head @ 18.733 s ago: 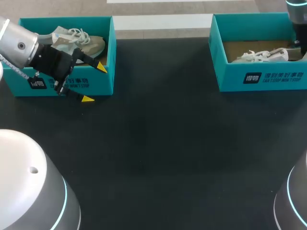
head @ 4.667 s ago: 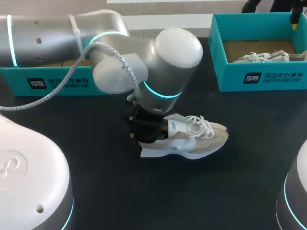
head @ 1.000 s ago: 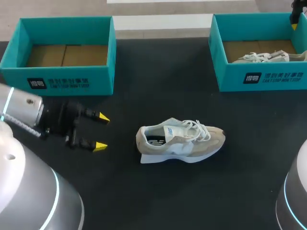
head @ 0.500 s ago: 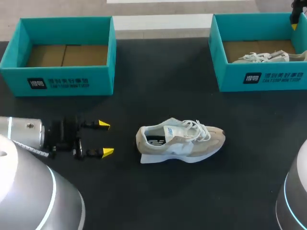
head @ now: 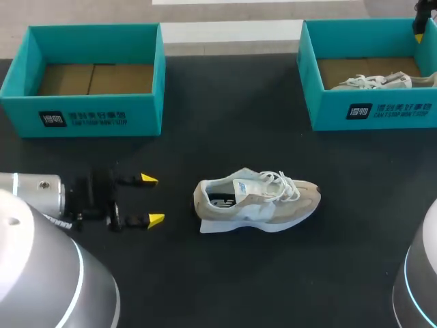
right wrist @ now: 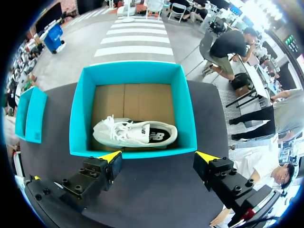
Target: Take the shoe out of the shoebox, open the shoe tongue, remove and reinsert the insole, then place the shoe into the shoebox
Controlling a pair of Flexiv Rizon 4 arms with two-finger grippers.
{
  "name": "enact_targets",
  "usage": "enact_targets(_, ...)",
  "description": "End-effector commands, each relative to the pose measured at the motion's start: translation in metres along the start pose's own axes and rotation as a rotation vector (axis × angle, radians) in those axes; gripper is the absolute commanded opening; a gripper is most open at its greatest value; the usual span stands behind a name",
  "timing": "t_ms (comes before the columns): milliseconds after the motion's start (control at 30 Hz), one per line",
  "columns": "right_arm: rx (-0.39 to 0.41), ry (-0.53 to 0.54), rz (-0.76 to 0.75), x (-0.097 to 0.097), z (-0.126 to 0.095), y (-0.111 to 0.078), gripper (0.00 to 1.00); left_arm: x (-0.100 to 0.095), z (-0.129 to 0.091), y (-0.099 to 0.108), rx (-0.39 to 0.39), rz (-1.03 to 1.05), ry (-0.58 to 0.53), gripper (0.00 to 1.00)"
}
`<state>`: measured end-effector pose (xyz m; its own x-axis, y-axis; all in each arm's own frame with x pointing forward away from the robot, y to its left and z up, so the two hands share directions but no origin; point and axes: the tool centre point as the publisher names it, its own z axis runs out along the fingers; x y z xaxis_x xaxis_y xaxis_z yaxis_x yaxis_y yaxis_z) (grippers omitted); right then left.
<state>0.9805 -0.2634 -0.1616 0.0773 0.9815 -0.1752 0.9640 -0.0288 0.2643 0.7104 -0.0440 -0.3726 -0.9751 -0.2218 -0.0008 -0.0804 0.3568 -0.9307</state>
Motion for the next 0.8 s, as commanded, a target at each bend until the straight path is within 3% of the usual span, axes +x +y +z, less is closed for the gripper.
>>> enact_targets(33,-0.002,0.000,0.001,0.000,0.000,-0.001,1.00,-0.003,0.021,0.004,0.011,0.020,0.048,1.00)
enact_targets(367,-0.002,0.000,0.001,0.000,0.000,-0.001,1.00,0.002,0.062,-0.001,0.042,0.055,0.134,1.00)
enact_targets(600,-0.002,0.000,0.001,0.000,0.000,-0.001,1.00,0.021,0.083,-0.008,0.041,0.057,0.165,1.00)
enact_targets(800,-0.002,0.000,0.001,0.000,0.000,-0.001,1.00,0.032,0.096,-0.002,0.017,0.059,0.102,1.00)
